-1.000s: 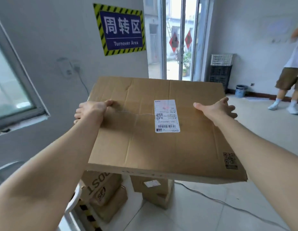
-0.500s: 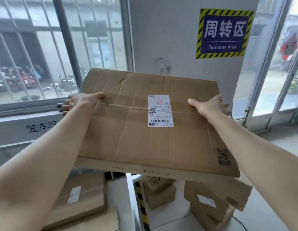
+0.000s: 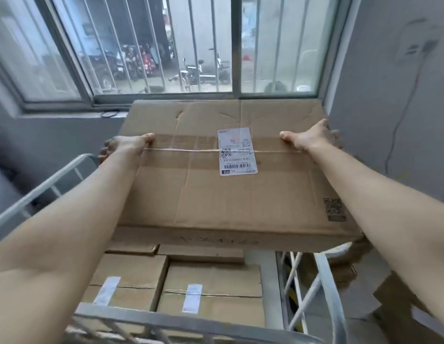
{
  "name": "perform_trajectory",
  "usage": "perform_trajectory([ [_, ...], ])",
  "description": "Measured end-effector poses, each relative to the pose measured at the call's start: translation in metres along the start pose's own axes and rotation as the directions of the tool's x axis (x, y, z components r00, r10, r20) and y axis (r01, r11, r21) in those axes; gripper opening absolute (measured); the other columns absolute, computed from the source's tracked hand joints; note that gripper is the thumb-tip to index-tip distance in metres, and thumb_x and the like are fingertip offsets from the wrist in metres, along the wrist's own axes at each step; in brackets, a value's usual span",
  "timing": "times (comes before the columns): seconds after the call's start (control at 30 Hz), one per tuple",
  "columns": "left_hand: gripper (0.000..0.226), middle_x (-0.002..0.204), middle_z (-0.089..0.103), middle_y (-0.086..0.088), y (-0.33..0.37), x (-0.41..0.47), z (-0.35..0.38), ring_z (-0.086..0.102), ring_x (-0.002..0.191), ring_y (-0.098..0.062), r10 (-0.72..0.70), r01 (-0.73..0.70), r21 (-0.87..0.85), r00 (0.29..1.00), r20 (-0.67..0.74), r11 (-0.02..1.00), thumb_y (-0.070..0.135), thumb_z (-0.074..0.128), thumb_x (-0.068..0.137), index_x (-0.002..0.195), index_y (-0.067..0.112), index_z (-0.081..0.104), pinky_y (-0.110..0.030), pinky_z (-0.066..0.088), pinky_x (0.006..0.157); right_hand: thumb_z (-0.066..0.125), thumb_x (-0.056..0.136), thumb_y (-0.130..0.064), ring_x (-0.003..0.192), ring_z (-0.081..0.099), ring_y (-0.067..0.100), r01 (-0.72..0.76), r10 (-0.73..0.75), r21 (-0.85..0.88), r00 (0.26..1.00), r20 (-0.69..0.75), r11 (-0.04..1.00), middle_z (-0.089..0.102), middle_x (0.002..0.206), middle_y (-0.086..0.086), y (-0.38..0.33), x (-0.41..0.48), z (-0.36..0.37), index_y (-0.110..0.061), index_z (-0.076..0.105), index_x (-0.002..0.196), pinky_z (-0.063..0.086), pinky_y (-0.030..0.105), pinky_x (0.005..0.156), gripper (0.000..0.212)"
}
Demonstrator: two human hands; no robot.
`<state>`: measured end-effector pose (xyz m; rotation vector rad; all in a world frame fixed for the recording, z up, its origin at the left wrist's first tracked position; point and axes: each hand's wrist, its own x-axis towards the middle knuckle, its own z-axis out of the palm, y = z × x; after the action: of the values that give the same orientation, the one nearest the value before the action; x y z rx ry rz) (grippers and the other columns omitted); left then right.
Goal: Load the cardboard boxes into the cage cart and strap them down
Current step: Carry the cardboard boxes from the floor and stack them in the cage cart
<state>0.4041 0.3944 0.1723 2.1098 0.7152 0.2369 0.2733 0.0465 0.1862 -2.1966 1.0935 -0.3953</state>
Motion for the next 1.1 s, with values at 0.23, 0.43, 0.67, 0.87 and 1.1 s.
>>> perform_trajectory([
  [0.23,0.126,0.136,0.043,-0.017,-0.056,0.088,0.016,0.04,0.126,-0.036,-0.094,0.094,0.025,0.995,0.013,0.995,0.067,0.075,0.034,0.134,0.001,0.037,-0.044,0.037,0.105,0.071,0.067,-0.065,0.136,0.025,0.042,-0.037,0.046,-0.077,0.992,0.118,0.996,0.025,0.149,0.019,-0.032,-0.002,0.103,-0.014,0.017,0.148,0.024,0.053,0.109,0.11],
  [0.43,0.11,0.141,0.038,-0.018,-0.092,0.126,0.033,0.034,0.132,-0.035,-0.154,0.151,0.104,0.988,0.019,0.983,0.058,0.08,0.055,0.136,-0.001,0.035,-0.044,0.034,0.108,0.07,0.066,-0.068,0.134,0.027,0.044,-0.015,0.046,-0.149,0.977,0.206,0.989,0.024,0.15,0.02,-0.045,0.014,0.16,-0.015,0.014,0.149,0.028,0.054,0.109,0.113],
  [0.67,0.124,0.148,0.031,-0.02,-0.141,0.177,0.04,0.031,0.136,-0.035,-0.255,0.256,0.062,0.967,-0.022,0.965,0.058,0.082,0.05,0.142,-0.005,0.027,-0.046,0.029,0.111,0.072,0.068,-0.064,0.131,0.031,0.044,0.045,0.002,-0.15,0.954,0.3,0.988,0.03,0.144,0.019,-0.067,0.021,0.227,-0.014,0.02,0.145,0.028,0.052,0.108,0.106],
  [0.87,0.129,0.148,0.034,-0.018,-0.176,0.221,0.034,0.033,0.135,-0.036,-0.301,0.3,0.072,0.954,0.001,0.951,0.059,0.083,0.044,0.143,-0.001,0.028,-0.048,0.031,0.111,0.074,0.067,-0.062,0.131,0.032,0.042,0.043,0.016,-0.168,0.942,0.336,0.985,0.031,0.143,0.017,-0.092,0.008,0.277,-0.015,0.02,0.145,0.028,0.052,0.109,0.106],
  [1.1,0.13,0.152,0.025,-0.018,-0.206,0.313,0.016,0.03,0.137,-0.036,-0.328,0.32,0.099,0.941,0.078,0.942,0.057,0.084,0.051,0.146,-0.002,0.019,-0.046,0.026,0.114,0.074,0.068,-0.061,0.129,0.033,0.043,-0.008,0.073,-0.202,0.946,0.316,0.979,0.031,0.142,0.017,-0.139,-0.03,0.351,-0.016,0.02,0.146,0.029,0.05,0.108,0.104],
])
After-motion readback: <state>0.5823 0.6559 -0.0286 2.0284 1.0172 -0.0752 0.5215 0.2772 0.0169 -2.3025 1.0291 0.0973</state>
